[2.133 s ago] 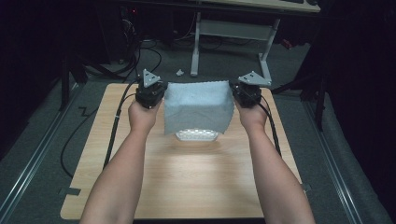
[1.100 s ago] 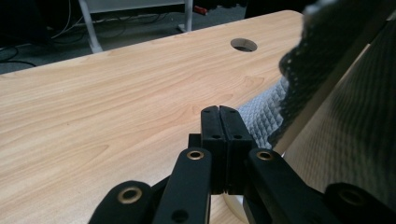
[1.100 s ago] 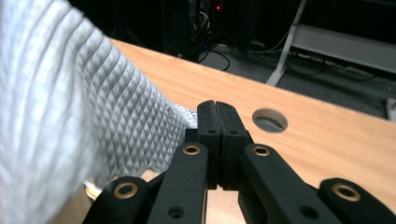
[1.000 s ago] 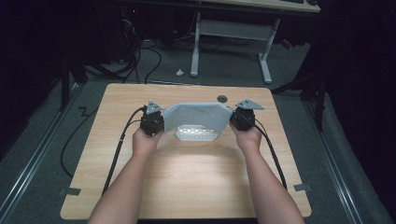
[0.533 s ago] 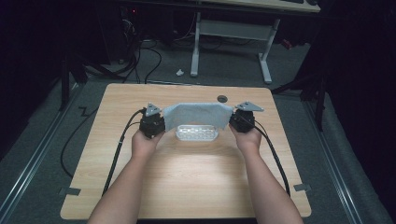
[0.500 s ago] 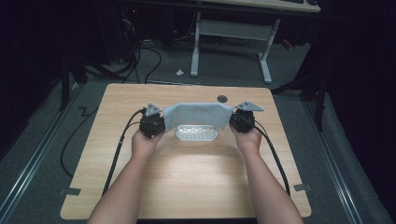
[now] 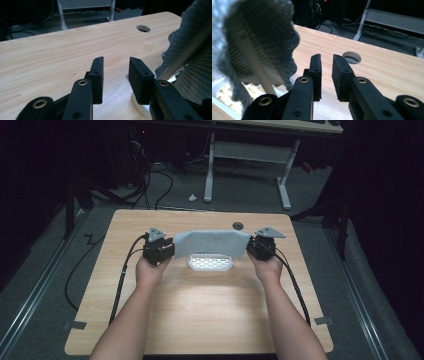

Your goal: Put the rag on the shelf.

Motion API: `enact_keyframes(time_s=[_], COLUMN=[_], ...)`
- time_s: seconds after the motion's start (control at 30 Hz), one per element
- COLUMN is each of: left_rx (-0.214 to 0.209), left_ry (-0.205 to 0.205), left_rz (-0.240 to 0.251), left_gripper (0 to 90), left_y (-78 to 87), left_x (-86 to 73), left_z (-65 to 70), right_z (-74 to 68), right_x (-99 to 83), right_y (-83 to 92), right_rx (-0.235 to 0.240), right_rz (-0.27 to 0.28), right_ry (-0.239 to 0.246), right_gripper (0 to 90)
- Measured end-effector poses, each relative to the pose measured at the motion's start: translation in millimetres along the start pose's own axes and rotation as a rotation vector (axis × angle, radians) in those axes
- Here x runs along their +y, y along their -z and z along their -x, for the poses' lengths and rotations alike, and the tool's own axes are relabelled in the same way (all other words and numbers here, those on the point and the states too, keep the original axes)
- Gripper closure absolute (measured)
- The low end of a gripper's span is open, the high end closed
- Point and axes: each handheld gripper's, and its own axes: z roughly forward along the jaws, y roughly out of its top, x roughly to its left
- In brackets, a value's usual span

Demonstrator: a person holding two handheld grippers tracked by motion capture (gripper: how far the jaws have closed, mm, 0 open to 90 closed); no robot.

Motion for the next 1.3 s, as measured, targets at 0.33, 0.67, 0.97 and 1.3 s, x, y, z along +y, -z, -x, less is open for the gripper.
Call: enact_keyframes(time_s=[0.33,0.67,0.97,1.3], left_rx=[0.058,0.060,0.033,0.005], left_ry=[-0.006,-0.003,-0.033,-0.053], left_rz=[0.008,-0.002,-0.018,-0.036], left_gripper=[60.4,57.4,55.1,52.7], left_y=[18.6,32.9,46.8,74.2], left_x=[4.3,-10.5,-41.8,-62.2], left_z=[-15.2,-16.5,-9.1,5.0], right_z=[12.4,17.4,12.5,-3.1], right_x=[5.6,-4.1,-16.3,-29.8], right_y=[13.2,28.1,51.8,82.7], right_rx=[-0.038,-0.043,-0.021,-0.003], right_rz=[0.012,0.010,0.038,0.047], right_ry=[0.002,-0.020,-0.005,0.038], right_gripper=[72.6,67.4,64.5,58.1])
